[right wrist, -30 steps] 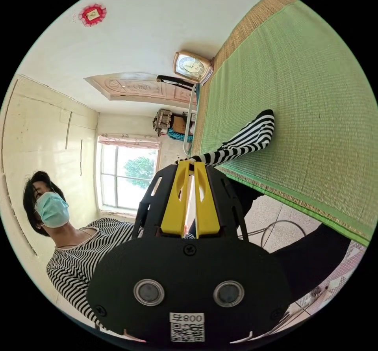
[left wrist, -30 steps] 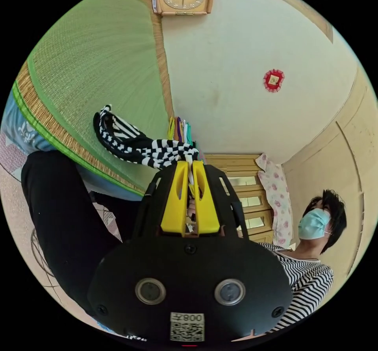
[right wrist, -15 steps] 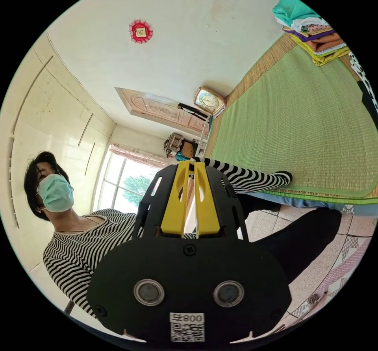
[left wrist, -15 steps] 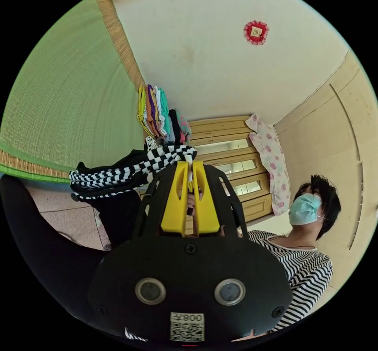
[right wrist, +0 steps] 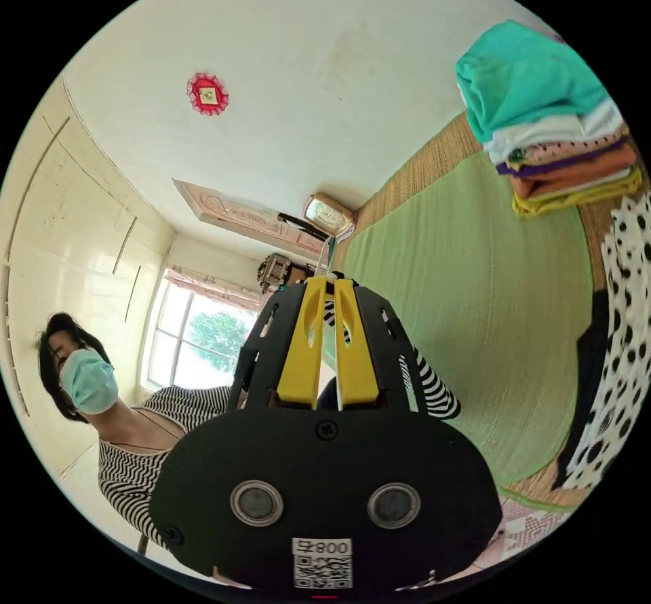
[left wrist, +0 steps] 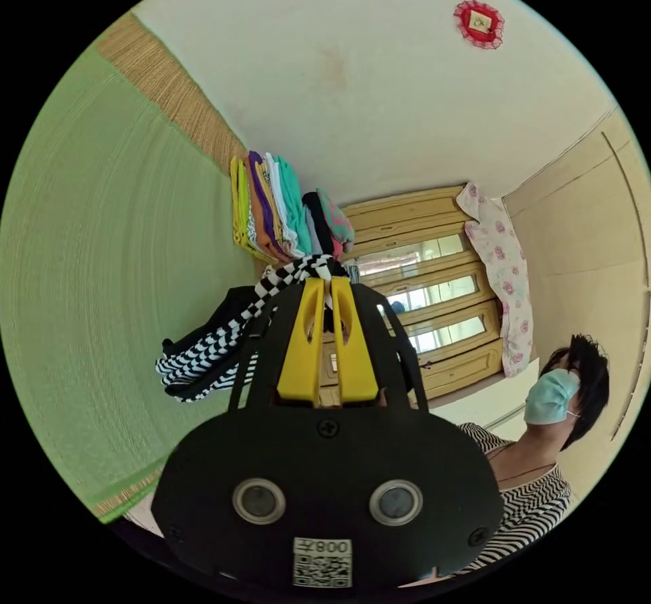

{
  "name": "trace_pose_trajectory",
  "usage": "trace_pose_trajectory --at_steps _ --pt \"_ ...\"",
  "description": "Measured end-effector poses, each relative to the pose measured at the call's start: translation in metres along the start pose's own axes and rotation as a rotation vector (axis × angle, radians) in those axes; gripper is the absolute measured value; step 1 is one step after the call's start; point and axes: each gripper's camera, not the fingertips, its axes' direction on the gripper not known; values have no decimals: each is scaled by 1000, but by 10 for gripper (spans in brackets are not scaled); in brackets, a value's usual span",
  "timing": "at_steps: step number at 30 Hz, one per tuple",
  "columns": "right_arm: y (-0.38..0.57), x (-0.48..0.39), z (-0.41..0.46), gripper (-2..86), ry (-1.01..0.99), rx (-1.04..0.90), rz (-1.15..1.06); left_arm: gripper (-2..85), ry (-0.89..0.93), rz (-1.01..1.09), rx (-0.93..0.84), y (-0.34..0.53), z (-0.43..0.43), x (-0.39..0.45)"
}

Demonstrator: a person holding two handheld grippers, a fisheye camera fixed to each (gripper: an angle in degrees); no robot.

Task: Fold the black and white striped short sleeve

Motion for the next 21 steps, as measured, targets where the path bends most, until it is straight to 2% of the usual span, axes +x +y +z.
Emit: trace_pose_trajectory --at_steps 6,11,15,21 --pt "-189 -86 -63 17 104 75 -231 20 -14 315 75 -145 93 97" --pt "-243 -132 -137 17 272 171 -338 20 -9 483 57 -200 189 140" --pt "-239 -73 -179 16 449 180 -223 20 16 391 -28 -216 291 101" --pt "-180 100 -214 6 453 188 164 20 -74 174 -249 -197 412 15"
